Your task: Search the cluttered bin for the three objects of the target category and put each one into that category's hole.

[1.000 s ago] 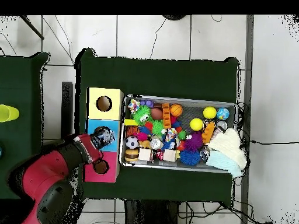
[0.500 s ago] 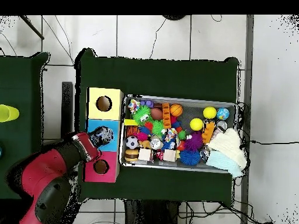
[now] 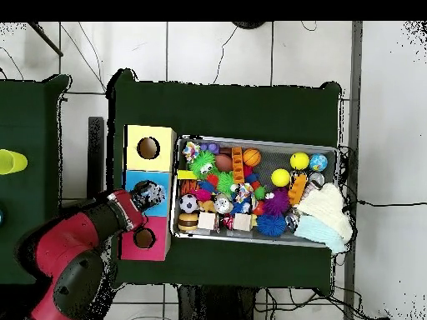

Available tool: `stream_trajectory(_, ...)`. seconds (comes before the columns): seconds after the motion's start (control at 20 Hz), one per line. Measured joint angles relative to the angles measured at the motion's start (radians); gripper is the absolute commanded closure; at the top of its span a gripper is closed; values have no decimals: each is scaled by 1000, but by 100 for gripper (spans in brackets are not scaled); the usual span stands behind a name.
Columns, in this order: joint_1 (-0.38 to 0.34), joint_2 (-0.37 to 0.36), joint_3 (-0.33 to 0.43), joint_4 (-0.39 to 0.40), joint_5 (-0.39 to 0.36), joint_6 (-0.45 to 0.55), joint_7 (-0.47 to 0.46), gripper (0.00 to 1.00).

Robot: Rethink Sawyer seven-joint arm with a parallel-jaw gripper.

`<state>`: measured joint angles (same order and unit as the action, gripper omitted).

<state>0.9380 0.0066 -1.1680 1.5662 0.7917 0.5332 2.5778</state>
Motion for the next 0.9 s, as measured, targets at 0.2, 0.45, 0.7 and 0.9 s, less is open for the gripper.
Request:
stream_trajectory(0.2,0,11,0,0,0,0,0,100)
stream_trajectory(0.45,0,31,0,0,0,0,2,100)
stream_trajectory(0.7,0,58,0,0,2,0,3,100)
stream_trajectory(0.9,0,78,0,-1,10,0,3,100)
